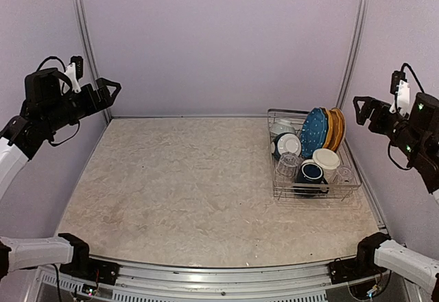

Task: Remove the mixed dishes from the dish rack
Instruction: Grab the cup from the dish rack.

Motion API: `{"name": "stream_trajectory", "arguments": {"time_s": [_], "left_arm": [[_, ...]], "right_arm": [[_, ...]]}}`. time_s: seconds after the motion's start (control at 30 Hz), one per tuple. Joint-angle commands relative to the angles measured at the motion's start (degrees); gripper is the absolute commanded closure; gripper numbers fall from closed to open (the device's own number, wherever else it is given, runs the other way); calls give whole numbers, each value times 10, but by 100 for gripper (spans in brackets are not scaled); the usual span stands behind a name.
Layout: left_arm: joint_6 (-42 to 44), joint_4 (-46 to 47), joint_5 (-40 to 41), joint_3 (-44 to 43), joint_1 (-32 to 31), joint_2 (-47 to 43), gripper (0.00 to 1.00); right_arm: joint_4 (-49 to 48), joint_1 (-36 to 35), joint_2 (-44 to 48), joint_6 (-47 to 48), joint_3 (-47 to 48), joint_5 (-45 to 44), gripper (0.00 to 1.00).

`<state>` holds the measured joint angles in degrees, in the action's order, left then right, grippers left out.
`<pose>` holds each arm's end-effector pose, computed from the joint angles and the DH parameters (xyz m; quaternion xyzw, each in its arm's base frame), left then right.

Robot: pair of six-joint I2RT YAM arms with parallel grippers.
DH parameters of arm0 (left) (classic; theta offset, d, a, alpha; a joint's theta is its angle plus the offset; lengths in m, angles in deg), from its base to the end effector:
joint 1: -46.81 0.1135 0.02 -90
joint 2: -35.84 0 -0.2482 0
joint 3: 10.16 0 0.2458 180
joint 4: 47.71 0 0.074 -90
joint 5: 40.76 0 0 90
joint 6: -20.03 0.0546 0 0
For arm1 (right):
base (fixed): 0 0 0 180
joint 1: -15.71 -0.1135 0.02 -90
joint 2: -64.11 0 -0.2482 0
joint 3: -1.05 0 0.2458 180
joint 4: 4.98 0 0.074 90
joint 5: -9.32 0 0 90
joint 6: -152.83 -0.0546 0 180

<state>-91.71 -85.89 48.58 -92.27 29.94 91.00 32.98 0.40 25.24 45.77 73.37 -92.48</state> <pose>0.2136 -0.0654 0.4036 -0.0292 0.7723 -0.2140 0.5974 0.1562 0.0312 0.3947 0.0809 0.7293 0.1157 0.6694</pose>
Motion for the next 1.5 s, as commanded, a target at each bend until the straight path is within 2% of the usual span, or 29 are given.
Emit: {"name": "stream_trajectory", "arguments": {"time_s": [0.0, 0.37, 0.57, 0.97, 1.1, 1.3, 1.47], "left_arm": [[43, 18, -45, -24, 14, 16, 1], [58, 26, -97, -38, 24, 46, 1], [56, 24, -117, -48, 23, 63, 1], [53, 24, -134, -53, 20, 72, 1], [53, 22, -134, -54, 17, 74, 1], [53, 21, -135, -56, 17, 76, 1], [50, 19, -139, -57, 18, 81, 1]], "right_arm": [[87, 21, -40, -15, 30, -18, 0], [193, 37, -163, -64, 59, -67, 0], [157, 39, -179, -24, 32, -45, 0], [165, 63, -277, -6, 63, -115, 0], [154, 79, -305, 1, 61, -89, 0], [123, 79, -324, 10, 40, 13, 0], [143, 79, -335, 15, 35, 25, 0]]}}
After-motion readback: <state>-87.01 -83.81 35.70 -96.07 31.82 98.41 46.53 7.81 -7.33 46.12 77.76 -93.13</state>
